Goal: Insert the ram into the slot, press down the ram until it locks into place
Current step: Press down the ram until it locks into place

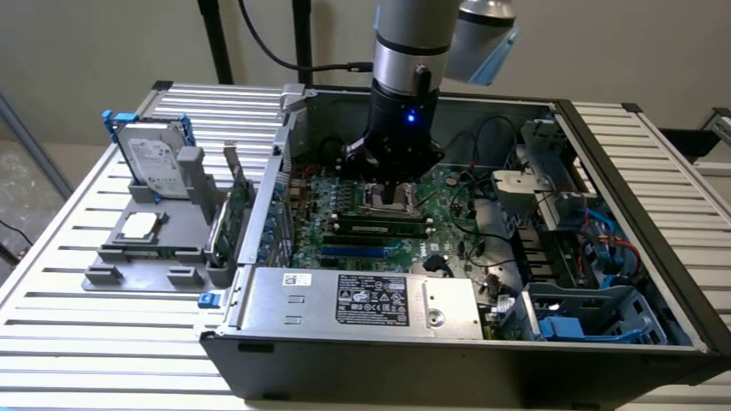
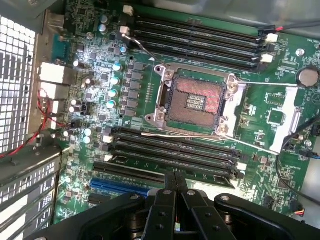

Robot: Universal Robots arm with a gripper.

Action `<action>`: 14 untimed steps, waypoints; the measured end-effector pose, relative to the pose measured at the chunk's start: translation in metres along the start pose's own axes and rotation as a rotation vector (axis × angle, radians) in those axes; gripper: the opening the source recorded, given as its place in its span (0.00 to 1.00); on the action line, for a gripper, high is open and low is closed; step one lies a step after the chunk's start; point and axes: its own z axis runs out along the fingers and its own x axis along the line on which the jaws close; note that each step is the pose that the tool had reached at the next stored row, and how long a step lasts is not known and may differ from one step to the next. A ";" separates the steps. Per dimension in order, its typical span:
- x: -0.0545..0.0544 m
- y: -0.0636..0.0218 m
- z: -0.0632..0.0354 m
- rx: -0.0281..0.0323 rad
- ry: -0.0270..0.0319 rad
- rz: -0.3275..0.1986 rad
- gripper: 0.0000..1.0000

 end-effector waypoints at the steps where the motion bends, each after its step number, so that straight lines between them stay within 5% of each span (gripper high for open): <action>1: 0.000 0.0000 -0.0001 0.0000 -0.0016 0.012 0.11; 7: 0.000 0.0001 -0.0005 -0.0008 -0.0105 0.085 0.11; 14: 0.000 0.0001 -0.0006 -0.0022 -0.0118 0.137 0.11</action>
